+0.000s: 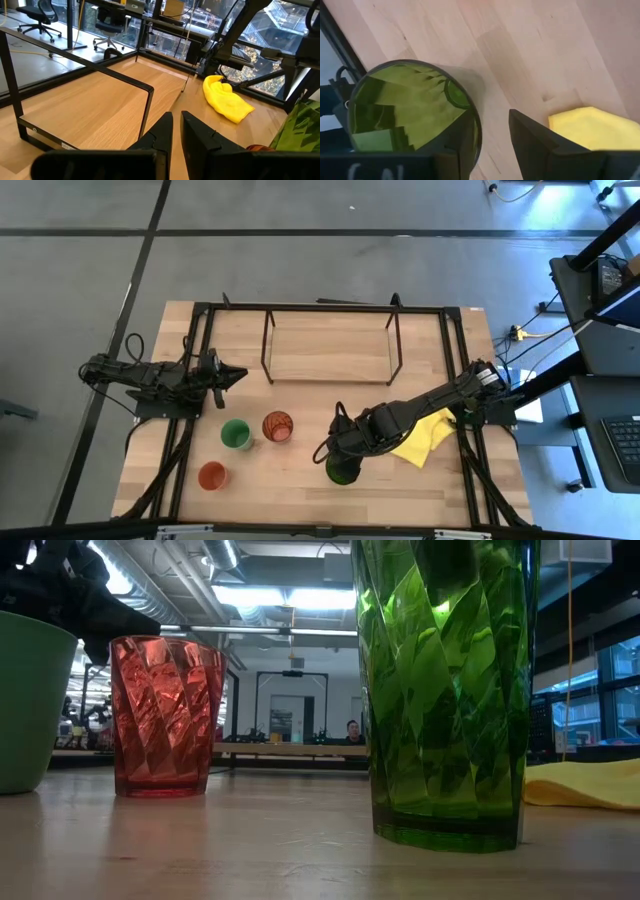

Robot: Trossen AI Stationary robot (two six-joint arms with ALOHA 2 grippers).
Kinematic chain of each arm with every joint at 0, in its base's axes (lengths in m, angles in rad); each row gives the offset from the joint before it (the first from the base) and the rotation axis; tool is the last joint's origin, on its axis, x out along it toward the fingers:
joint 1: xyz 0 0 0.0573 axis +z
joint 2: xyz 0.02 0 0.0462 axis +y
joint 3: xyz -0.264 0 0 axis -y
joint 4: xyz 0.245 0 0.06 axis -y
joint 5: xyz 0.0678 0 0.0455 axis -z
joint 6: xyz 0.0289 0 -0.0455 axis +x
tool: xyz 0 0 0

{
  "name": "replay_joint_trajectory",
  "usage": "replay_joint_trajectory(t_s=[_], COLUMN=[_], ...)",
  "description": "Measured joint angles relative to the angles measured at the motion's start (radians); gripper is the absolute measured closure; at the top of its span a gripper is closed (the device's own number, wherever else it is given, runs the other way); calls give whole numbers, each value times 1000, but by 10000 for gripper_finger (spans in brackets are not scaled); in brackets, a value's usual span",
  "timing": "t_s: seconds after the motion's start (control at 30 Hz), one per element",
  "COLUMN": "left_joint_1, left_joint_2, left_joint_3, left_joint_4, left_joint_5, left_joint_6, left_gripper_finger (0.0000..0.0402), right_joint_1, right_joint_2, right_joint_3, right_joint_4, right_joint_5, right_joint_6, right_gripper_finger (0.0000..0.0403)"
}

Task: Stack small to large cups/mugs on shelf
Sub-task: Put the light green cup on the shelf

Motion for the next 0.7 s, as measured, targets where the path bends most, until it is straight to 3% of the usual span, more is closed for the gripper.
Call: replay_joint_trajectory(t_s=[0.4,0.7], left_joint_1=[0,0], left_joint_2=[0,0], left_joint_3=[0,0], left_joint_4=[0,0], left_joint_5=[0,0], left_joint_6=[0,0], left_gripper_finger=[372,372], right_joint_1=[1,-3], right_joint_2=[11,11], right_joint_3=[0,0], right_joint_4=[-5,-8], right_joint_5=[50,47], right_joint_6=[26,22], right_gripper_finger=[285,387])
